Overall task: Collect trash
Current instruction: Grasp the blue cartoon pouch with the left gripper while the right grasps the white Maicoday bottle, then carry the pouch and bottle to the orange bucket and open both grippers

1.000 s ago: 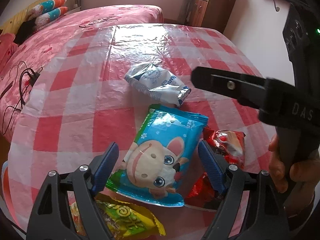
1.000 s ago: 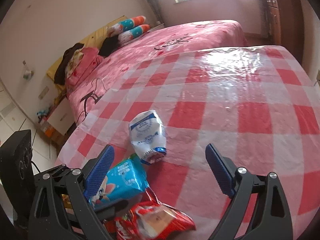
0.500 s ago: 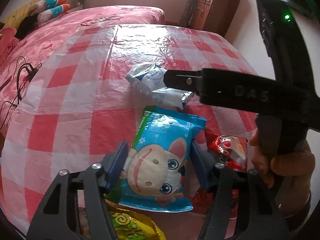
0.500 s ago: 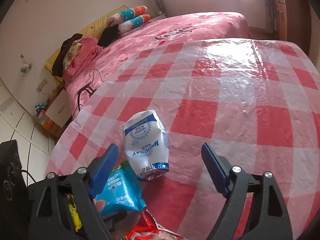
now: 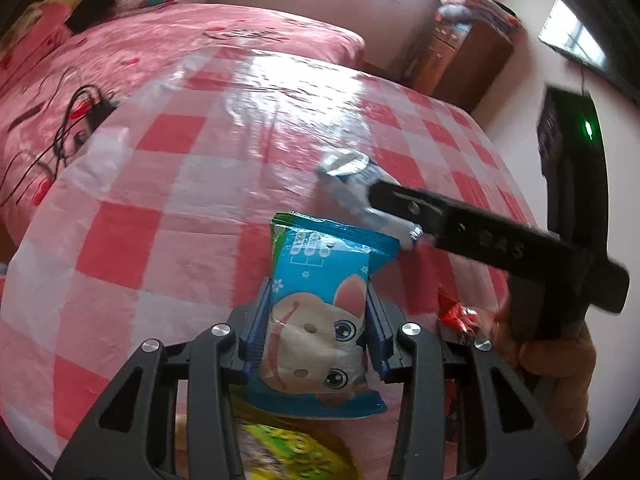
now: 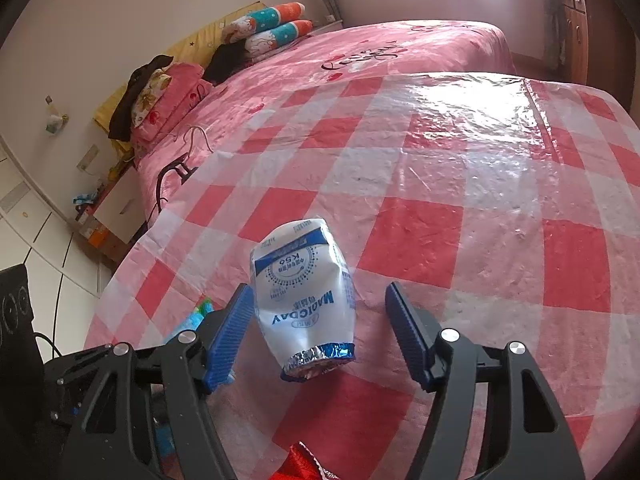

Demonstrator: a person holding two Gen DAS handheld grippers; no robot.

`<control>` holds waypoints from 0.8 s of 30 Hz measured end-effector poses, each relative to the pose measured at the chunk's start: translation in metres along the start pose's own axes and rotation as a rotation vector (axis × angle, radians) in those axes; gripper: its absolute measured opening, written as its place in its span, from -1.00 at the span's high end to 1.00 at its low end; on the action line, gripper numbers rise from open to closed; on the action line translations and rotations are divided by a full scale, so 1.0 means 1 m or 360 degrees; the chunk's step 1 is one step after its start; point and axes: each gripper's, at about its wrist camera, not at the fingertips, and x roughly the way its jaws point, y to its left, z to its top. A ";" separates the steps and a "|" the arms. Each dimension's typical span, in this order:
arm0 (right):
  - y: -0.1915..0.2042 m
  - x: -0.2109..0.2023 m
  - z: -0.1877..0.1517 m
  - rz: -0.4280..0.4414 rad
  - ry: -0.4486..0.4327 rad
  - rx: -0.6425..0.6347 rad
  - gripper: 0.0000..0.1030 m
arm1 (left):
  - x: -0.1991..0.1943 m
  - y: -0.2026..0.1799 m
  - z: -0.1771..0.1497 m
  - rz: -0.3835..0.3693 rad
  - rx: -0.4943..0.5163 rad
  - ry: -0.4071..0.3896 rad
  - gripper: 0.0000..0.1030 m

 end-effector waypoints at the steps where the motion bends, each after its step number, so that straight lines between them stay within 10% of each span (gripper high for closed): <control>1: 0.001 0.000 0.000 -0.0009 0.0000 -0.0011 -0.33 | -0.002 0.005 0.002 -0.0004 -0.0045 -0.0012 0.16; 14: 0.027 0.013 -0.005 -0.0209 0.0036 -0.0254 -0.32 | -0.013 0.027 0.011 0.0014 -0.0148 -0.0089 0.16; 24: 0.031 0.016 -0.007 -0.0275 0.0018 -0.0309 0.06 | -0.020 0.038 0.007 0.0032 -0.0178 -0.0111 0.16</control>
